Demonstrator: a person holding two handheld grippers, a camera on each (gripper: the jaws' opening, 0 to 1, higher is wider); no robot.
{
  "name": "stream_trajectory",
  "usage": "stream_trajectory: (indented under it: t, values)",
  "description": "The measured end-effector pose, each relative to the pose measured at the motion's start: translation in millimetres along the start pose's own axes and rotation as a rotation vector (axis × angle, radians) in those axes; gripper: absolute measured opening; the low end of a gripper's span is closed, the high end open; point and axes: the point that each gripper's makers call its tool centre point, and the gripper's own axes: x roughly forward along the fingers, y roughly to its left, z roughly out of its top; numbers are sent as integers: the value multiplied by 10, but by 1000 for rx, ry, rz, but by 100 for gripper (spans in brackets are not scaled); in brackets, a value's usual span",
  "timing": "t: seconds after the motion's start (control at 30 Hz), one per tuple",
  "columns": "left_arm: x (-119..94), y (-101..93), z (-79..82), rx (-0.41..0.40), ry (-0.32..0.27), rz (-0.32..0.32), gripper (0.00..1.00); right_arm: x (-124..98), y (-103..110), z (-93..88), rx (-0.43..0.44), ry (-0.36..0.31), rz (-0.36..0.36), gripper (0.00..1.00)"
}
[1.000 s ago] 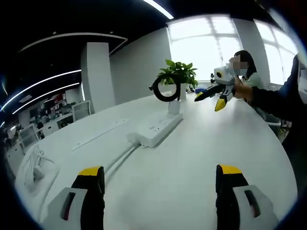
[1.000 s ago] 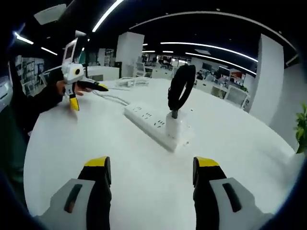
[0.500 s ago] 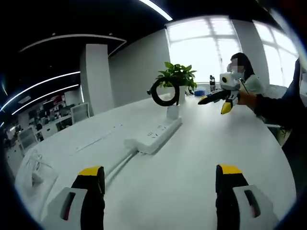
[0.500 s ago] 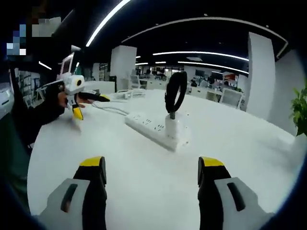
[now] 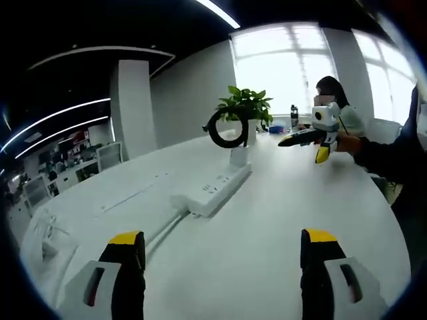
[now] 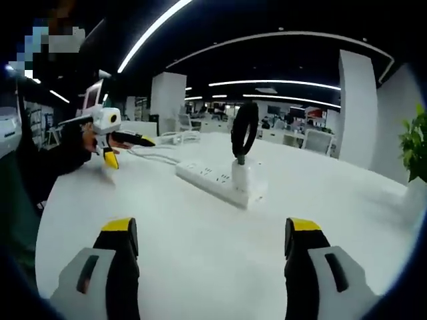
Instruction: Straighten the power strip on the desk, plug the charger into it
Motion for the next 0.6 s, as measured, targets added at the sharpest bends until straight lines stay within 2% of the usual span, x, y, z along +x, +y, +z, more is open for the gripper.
stream_trajectory:
  t: [0.27,0.6]
  values:
    - [51,-46,49,11,7,-14,99,-34,81,10,-27,4,-2,97]
    - [169,-101,112,28,19,-44,99,-132,103,43,-5,-37,-6,100]
